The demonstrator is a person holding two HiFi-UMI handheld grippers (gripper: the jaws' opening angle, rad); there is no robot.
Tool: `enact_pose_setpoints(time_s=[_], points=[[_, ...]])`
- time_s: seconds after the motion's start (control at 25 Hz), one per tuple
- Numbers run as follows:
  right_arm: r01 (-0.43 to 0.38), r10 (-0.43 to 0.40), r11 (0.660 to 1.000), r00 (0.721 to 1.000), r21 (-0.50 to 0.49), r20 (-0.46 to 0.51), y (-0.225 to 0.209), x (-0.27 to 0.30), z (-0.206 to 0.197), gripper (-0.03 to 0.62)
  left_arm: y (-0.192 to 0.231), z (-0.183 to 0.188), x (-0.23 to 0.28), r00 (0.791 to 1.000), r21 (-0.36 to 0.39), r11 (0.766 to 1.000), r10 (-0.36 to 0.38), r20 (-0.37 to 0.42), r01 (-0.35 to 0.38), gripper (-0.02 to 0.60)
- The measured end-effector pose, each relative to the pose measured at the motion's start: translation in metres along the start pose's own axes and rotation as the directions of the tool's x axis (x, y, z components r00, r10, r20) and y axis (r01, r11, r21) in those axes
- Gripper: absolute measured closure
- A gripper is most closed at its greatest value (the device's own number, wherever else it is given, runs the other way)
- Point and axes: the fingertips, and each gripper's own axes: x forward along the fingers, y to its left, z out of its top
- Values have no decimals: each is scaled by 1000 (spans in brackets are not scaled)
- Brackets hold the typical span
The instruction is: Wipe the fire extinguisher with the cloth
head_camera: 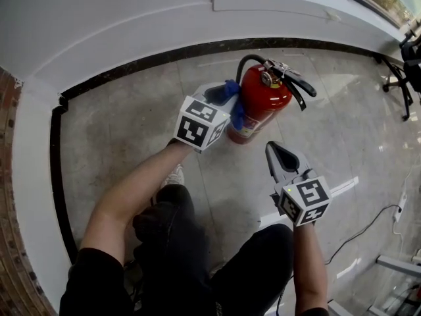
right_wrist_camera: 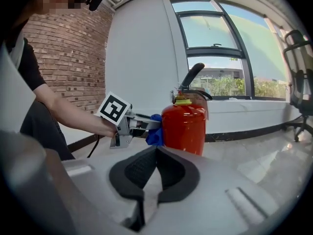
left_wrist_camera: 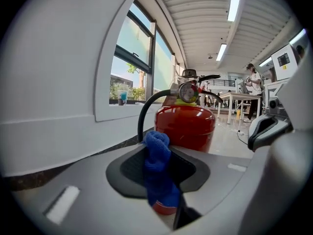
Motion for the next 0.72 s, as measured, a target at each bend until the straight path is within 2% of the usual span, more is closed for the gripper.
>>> enact_pose_setpoints(time_s=[0.28,0.36,0.44,0.48,0.56,0.6,0.64,0.72], points=[[-13,13,1000,1000,-5,28,3,14,1,588,-48,9,-22,997,-1,997,-75,-20,75,482],[-20,20,1000,1000,-10,19,3,23,-2,542,-65,9,-24,994,-8,995,-103,-49,102,480],[-19,19,1000,1000,-8,-8,0,35,-8,438,-81,10,-25,988,-14,991,-132,-75,131,480],[-20,20,1000,1000,-5,-23,-1,41,-11,418,-91,12,-24,985,-8,989,-150,-86,150,480],[-16,16,1000,999,11,-33,-5,48,-15,418,-113,17,-20,978,27,983,-180,-106,184,480],[-4,5,1000,1000,26,-25,-9,49,-14,443,-121,20,-17,976,51,980,-184,-116,191,479],[13,-13,999,1000,47,-13,-15,48,-12,532,-126,22,-14,975,73,978,-183,-124,193,470],[57,-59,994,998,89,16,-32,43,-9,548,-131,24,-9,973,99,975,-183,-139,198,437]])
